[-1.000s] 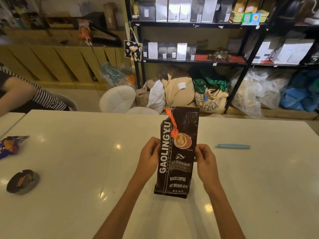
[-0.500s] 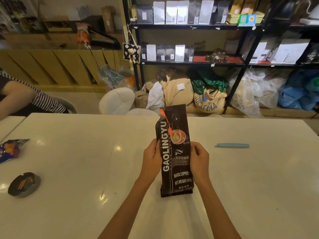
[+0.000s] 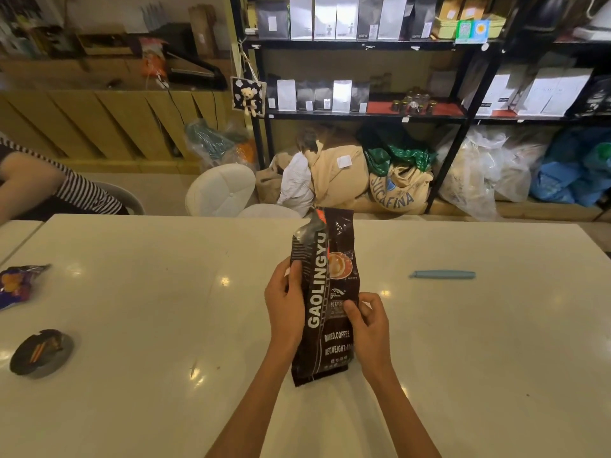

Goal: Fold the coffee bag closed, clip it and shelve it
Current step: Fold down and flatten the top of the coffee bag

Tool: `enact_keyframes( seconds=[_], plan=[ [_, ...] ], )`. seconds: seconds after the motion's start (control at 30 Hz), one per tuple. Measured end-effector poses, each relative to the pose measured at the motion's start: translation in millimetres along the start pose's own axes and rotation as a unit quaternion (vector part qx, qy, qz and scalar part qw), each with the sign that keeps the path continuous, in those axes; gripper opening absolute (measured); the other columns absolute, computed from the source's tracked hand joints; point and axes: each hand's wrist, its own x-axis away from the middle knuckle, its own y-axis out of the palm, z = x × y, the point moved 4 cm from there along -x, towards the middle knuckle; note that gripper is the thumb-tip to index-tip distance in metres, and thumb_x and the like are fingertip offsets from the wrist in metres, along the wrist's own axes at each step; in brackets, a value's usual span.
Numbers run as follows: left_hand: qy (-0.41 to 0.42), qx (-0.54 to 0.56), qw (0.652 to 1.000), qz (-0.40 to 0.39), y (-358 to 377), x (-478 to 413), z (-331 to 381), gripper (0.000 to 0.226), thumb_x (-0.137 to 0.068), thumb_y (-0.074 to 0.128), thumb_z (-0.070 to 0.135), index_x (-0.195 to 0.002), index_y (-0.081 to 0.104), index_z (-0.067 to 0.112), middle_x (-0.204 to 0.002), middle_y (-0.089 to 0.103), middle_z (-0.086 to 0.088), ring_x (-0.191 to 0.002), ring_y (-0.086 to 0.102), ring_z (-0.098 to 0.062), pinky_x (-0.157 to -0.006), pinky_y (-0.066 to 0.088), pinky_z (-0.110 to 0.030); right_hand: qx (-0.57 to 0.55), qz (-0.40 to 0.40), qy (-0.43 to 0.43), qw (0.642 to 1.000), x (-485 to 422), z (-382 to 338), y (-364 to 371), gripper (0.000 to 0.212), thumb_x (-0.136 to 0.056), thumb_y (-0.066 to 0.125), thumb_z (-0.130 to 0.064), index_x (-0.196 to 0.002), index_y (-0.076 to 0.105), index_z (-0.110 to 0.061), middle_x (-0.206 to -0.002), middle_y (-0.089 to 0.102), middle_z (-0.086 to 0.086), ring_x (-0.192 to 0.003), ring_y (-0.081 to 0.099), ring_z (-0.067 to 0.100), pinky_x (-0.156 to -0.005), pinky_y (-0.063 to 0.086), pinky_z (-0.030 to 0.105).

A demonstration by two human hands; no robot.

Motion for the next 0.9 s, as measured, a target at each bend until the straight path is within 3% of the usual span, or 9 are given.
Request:
enact_keyframes(
  seconds=[0.07,0.17,0.37,0.53,0.63,0.67,0.73,0.8,0.9],
  plan=[
    [-0.082,0.065,0.988,-0.112,7.9,7.9,-8.8,0.031,-0.092,0.051,0.050,-0.121,0.055,0.038,-0.102,0.075,0.011,-0.093,0.073,-0.012,-0.070,0.059,-0.025,-0.030,0.041,0.015,0.999,-0.8,1.2,-5.6,0.010,-0.096,0.060,-0.020,-0.102,0.053,-0.016,-0.091,0.078,0.002,-0.080,0.076,0.020,-0.057,0.059,0.024],
    [-0.135,0.070,0.959,-0.238,14.6,32.9,-27.8,0.032,-0.093,0.058,0.043,-0.122,0.054,0.033,-0.112,0.073,0.007,-0.102,0.071,-0.018,-0.077,0.059,-0.027,-0.034,0.096,0.006,0.995,-3.6,-1.1,-14.2,0.007,-0.096,0.060,-0.023,-0.099,0.055,-0.027,-0.091,0.077,0.006,-0.080,0.076,0.019,-0.058,0.059,0.025],
    [-0.170,0.076,0.973,-0.136,2.7,35.6,-41.9,0.017,-0.096,0.059,0.028,-0.113,0.062,0.028,-0.105,0.076,-0.010,-0.091,0.075,-0.029,-0.069,0.061,-0.036,-0.038,0.044,0.015,0.998,4.6,3.8,-5.2,0.014,-0.096,0.059,-0.026,-0.103,0.056,-0.038,-0.099,0.074,-0.002,-0.090,0.074,0.020,-0.064,0.061,0.029],
    [-0.132,0.097,0.961,-0.221,6.7,34.5,-35.1,0.043,-0.095,0.058,0.036,-0.136,0.044,0.038,-0.122,0.069,0.004,-0.109,0.068,-0.020,-0.081,0.059,-0.033,0.023,-0.021,-0.028,0.999,2.8,-4.8,-2.6,0.038,-0.092,0.067,-0.016,-0.113,0.049,-0.042,-0.105,0.071,-0.012,-0.095,0.072,0.014,-0.071,0.061,0.028],
    [-0.051,0.033,0.985,-0.160,7.5,32.4,-28.7,0.019,-0.098,0.054,0.029,-0.113,0.062,0.038,-0.109,0.073,0.002,-0.099,0.071,-0.023,-0.077,0.061,-0.034,0.060,-0.024,-0.050,0.997,-0.6,-10.4,-6.3,0.027,-0.090,0.068,-0.026,-0.105,0.052,-0.043,-0.102,0.070,-0.016,-0.093,0.072,0.011,-0.069,0.060,0.024],
    [-0.035,0.027,0.988,-0.146,6.4,31.3,-27.0,0.021,-0.100,0.051,0.022,-0.105,0.065,0.037,-0.104,0.075,0.002,-0.096,0.072,-0.023,-0.076,0.061,-0.034,0.059,-0.017,-0.054,0.997,-0.6,-13.0,-6.9,0.019,-0.090,0.066,-0.033,-0.100,0.054,-0.044,-0.099,0.071,-0.016,-0.092,0.073,0.011,-0.067,0.060,0.023],
    [-0.034,0.031,0.985,-0.165,6.5,27.5,-24.1,0.027,-0.102,0.047,0.011,-0.104,0.067,0.030,-0.101,0.077,0.003,-0.096,0.073,-0.019,-0.075,0.059,-0.029,0.036,0.016,-0.069,0.997,-3.3,-18.0,-10.6,0.005,-0.091,0.060,-0.038,-0.093,0.056,-0.035,-0.092,0.071,-0.011,-0.085,0.073,0.010,-0.063,0.058,0.022],
    [-0.059,0.063,0.980,-0.177,6.6,23.8,-24.8,0.024,-0.100,0.048,0.006,-0.109,0.068,0.017,-0.105,0.077,0.000,-0.099,0.072,-0.020,-0.078,0.057,-0.027,0.014,0.031,-0.084,0.996,-7.2,-22.7,-11.7,0.012,-0.097,0.057,-0.030,-0.088,0.055,-0.023,-0.085,0.070,-0.006,-0.078,0.070,0.009,-0.061,0.057,0.022],
    [-0.080,0.092,0.979,-0.160,7.9,23.2,-23.6,0.022,-0.101,0.048,0.010,-0.105,0.069,0.018,-0.104,0.076,-0.005,-0.098,0.072,-0.024,-0.078,0.057,-0.032,-0.028,0.032,-0.037,0.998,-11.0,-16.2,-10.2,0.010,-0.098,0.056,-0.025,-0.091,0.056,-0.017,-0.090,0.070,0.006,-0.083,0.069,0.023,-0.063,0.058,0.027]
  ],
)
